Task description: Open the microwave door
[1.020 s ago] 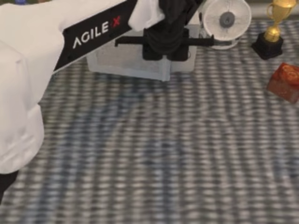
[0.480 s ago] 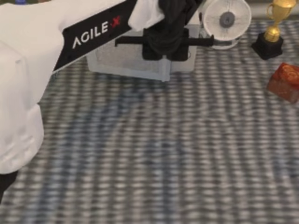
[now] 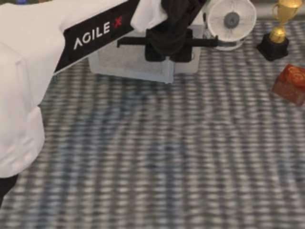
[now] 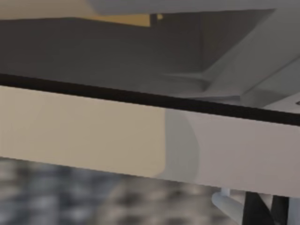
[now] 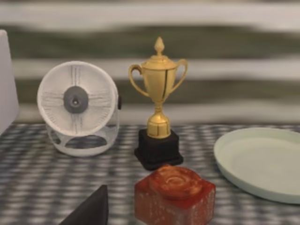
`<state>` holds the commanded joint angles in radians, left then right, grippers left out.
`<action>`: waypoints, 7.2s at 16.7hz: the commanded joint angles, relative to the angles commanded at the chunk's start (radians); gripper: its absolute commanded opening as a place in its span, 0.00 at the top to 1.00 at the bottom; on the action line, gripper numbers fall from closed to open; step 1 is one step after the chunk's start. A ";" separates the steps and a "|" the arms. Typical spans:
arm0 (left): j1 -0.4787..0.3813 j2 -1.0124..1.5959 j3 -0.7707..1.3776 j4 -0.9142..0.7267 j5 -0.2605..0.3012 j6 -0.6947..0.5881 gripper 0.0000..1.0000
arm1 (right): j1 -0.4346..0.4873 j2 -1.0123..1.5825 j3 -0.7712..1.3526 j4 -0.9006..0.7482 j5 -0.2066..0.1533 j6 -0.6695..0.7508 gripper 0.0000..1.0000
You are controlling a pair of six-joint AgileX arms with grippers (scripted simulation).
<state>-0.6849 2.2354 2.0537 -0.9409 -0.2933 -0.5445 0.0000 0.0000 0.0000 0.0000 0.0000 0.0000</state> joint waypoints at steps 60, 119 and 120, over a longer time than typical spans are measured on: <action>0.020 -0.204 -0.323 0.169 0.099 0.204 1.00 | 0.000 0.000 0.000 0.000 0.000 0.000 0.00; 0.071 -0.379 -0.569 0.270 0.232 0.443 1.00 | 0.000 0.000 0.000 0.000 0.000 0.000 0.00; 0.071 -0.379 -0.569 0.270 0.232 0.443 1.00 | 0.000 0.000 0.000 0.000 0.000 0.000 0.00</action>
<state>-0.6141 1.8562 1.4843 -0.6707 -0.0611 -0.1013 0.0000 0.0000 0.0000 0.0000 0.0000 0.0000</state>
